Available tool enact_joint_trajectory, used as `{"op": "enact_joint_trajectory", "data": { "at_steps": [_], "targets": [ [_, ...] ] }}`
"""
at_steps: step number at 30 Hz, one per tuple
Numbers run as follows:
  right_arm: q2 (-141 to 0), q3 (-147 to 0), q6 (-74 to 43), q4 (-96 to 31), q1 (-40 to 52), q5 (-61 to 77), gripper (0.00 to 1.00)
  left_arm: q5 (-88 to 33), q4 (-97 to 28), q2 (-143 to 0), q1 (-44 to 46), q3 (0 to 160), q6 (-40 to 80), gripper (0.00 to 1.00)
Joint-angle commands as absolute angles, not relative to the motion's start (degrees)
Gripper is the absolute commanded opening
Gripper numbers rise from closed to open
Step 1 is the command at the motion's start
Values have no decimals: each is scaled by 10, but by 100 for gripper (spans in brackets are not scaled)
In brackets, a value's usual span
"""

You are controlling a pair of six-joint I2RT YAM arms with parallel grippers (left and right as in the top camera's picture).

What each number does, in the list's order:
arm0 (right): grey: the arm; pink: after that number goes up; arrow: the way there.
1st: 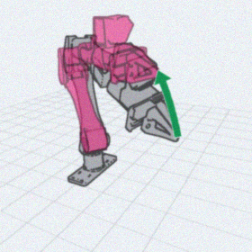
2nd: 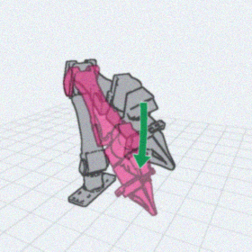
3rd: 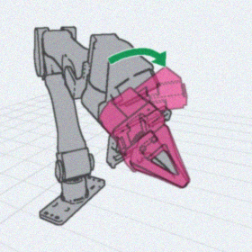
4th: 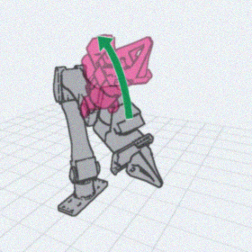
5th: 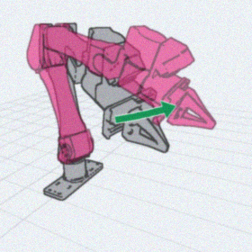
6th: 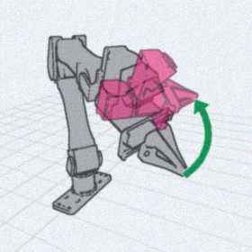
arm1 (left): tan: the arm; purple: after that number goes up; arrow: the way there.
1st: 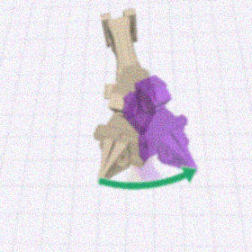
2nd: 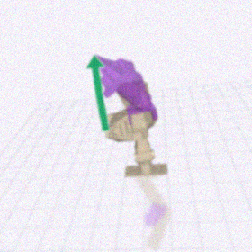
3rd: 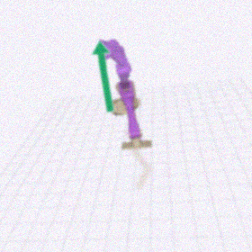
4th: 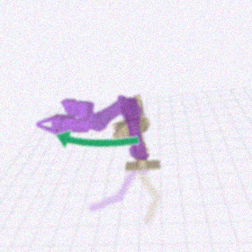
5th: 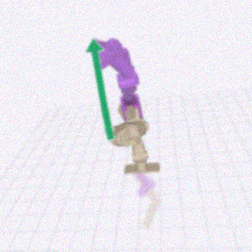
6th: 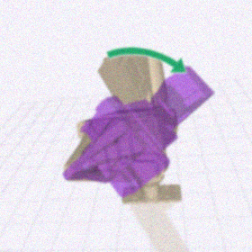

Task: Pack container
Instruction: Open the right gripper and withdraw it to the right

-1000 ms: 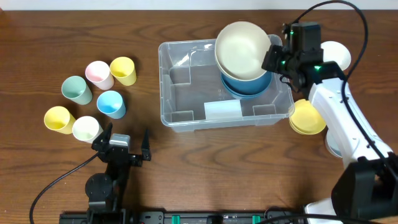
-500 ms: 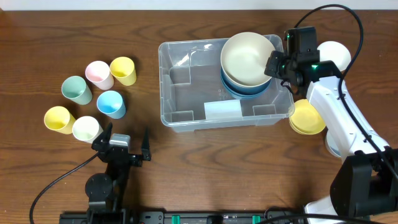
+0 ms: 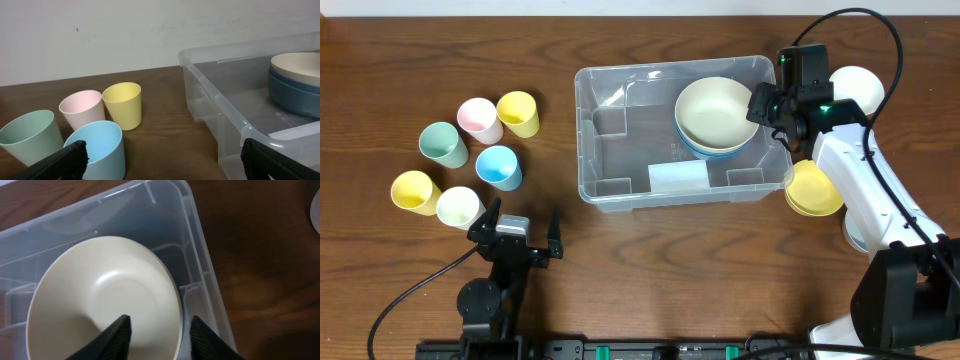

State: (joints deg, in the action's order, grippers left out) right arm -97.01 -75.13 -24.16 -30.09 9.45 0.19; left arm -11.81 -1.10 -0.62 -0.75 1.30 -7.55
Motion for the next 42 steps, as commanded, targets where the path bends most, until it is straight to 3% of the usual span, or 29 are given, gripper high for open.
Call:
{"op": "enact_joint_trajectory", "data": {
  "at_steps": [1, 5, 11, 19, 30, 42],
  "targets": [
    [-969, -747, -215, -293, 98, 15, 34, -125, -30, -3, -11, 2, -79, 98],
    [-959, -757, -205, -291, 98, 55, 30, -125, -30, -3, -11, 2, -79, 98],
    [-890, -769, -205, -302, 84, 60, 34, -125, -29, -3, -11, 2, -79, 98],
    [-825, -769, -201, -372, -41, 11, 38, -125, -29, -3, -11, 2, -79, 98],
    [-911, -768, -207, -280, -179, 8, 39, -125, -30, -3, -11, 2, -79, 98],
    [-1092, -768, -218, -163, -206, 4, 40, -125, -30, -3, -11, 2, -79, 98]
  ]
}}
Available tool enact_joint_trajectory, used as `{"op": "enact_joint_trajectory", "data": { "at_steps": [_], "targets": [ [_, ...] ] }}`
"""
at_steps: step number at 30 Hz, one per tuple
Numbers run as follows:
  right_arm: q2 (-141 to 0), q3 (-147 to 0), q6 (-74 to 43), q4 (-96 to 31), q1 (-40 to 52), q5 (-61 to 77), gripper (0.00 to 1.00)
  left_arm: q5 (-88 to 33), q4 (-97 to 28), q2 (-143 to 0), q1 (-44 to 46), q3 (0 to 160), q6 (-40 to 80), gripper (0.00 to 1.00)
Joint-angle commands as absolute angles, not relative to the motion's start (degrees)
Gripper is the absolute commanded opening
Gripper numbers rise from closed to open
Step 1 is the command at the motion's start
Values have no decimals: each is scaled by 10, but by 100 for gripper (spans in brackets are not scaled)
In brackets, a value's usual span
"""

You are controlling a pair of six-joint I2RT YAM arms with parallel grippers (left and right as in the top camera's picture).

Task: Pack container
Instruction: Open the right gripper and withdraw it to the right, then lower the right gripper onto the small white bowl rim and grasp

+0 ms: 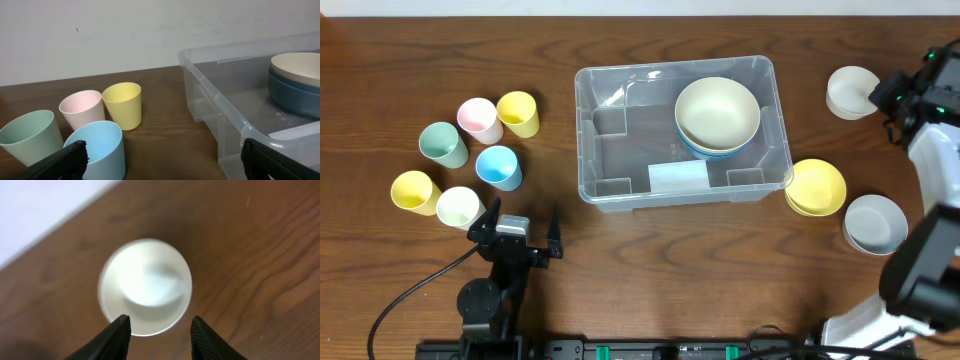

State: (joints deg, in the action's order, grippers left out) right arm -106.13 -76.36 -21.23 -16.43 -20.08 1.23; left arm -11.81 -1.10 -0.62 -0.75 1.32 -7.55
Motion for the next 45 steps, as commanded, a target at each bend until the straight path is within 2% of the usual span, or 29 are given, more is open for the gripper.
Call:
{"op": "enact_joint_trajectory", "data": {
  "at_steps": [1, 13, 36, 45],
  "targets": [
    [-1107, -768, -223, -163, -207, 4, 40, -125, -29, -3, -11, 2, -79, 98],
    [-1138, -768, -235, -156, -242, 2, 36, -125, -29, -3, -11, 2, -79, 98],
    [-1200, -768, -237, -55, -232, 48, 40, -125, -29, -3, -11, 2, -79, 98],
    [-1201, -768, -235, -69, -224, 48, 21, -125, -29, -3, -11, 2, -79, 98]
  ]
}}
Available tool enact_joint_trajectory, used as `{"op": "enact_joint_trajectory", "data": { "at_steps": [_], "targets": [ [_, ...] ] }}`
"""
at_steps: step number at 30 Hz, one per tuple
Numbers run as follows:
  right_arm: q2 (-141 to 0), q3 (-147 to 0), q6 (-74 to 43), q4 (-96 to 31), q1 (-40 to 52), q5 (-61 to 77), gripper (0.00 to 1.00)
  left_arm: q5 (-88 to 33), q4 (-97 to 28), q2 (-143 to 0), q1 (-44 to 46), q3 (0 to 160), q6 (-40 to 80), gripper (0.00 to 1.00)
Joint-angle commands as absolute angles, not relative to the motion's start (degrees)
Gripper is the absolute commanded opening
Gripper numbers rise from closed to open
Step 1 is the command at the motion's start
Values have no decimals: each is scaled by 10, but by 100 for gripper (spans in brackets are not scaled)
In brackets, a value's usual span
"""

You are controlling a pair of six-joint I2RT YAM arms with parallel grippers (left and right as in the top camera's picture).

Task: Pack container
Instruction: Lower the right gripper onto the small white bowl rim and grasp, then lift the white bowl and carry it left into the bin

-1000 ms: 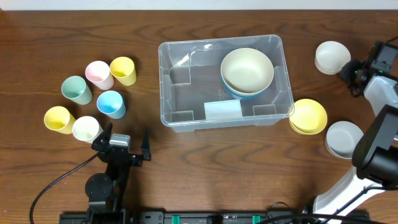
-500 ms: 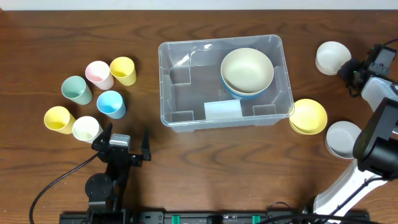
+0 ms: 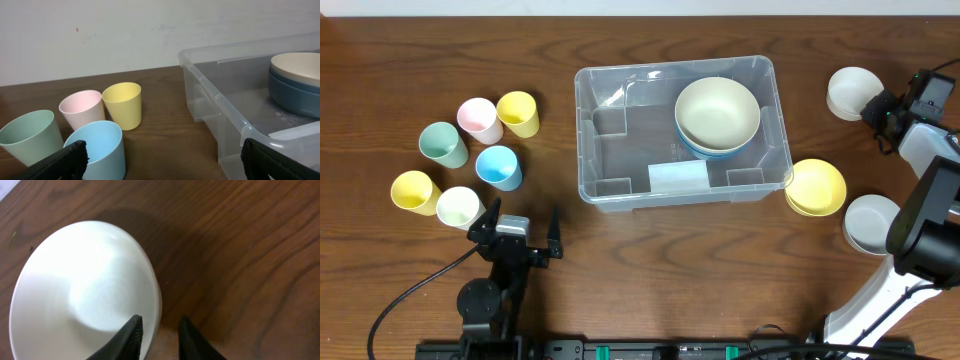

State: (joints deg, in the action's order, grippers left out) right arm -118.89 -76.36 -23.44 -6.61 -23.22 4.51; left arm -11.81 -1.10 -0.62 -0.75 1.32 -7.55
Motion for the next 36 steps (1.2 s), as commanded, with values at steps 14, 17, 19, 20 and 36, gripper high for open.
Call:
{"op": "enact_joint_trajectory", "data": {
  "at_steps": [14, 17, 19, 20, 36],
  "targets": [
    [-1223, -768, -236, -88, -217, 43, 1, -125, -30, -3, -11, 2, -79, 98],
    [-1220, -769, -235, -88, -219, 44, 1, -125, -29, -3, -11, 2, -79, 98],
    [-1212, -769, -235, -88, -222, 45, 1, -125, -30, -3, -11, 2, -79, 98],
    [-1205, -769, -235, -89, -223, 46, 1, -125, -30, -3, -11, 2, -79, 98],
    [-969, -769, -236, -151, -236, 131, 1, -125, -30, -3, -11, 2, -79, 98]
  ]
}}
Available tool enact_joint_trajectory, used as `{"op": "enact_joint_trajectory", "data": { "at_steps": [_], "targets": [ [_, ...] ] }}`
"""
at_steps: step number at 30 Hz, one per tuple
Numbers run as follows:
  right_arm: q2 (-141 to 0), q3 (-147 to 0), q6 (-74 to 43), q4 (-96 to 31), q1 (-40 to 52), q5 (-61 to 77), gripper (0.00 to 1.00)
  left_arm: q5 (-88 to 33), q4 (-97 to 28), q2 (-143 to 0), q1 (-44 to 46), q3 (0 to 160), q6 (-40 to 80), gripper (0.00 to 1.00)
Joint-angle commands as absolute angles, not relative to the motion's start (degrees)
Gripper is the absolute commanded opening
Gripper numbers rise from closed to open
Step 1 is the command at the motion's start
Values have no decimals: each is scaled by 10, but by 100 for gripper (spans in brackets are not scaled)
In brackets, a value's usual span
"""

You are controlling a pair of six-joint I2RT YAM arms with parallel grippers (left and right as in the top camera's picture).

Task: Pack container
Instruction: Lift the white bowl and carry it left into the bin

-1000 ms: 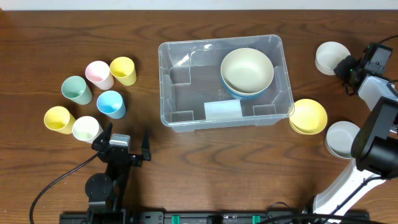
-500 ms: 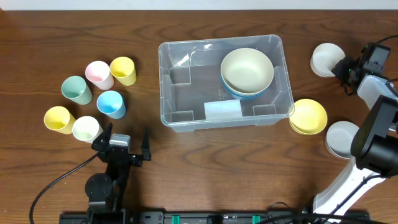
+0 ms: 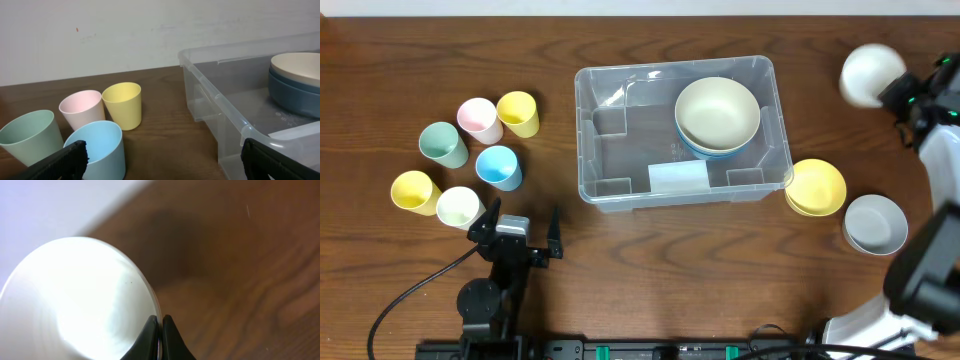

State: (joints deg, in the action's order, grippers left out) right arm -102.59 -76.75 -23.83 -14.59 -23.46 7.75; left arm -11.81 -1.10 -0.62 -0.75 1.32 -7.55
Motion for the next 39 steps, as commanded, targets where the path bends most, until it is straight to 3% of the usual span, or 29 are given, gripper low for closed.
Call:
{"op": "enact_joint_trajectory", "data": {
  "at_steps": [1, 6, 12, 18, 26, 39],
  "targets": [
    [-951, -769, -236, -153, -234, 159, 1, -125, -29, -3, -11, 2, -79, 98],
    [-891, -769, -243, -160, -198, 298, 1, -125, -29, -3, -11, 2, -79, 98],
    [-882, -769, -238, -165, -62, 312, 1, -125, -30, -3, -11, 2, -79, 98],
    [-888, -769, -215, -150, 113, 193, 1, -125, -29, -3, -11, 2, -79, 98],
    [-924, -769, -207, -130, 274, 31, 1, -125, -29, -3, -11, 2, -79, 98],
    [-1045, -769, -201, -66, 326, -47, 1, -125, -30, -3, -11, 2, -79, 98]
  ]
}}
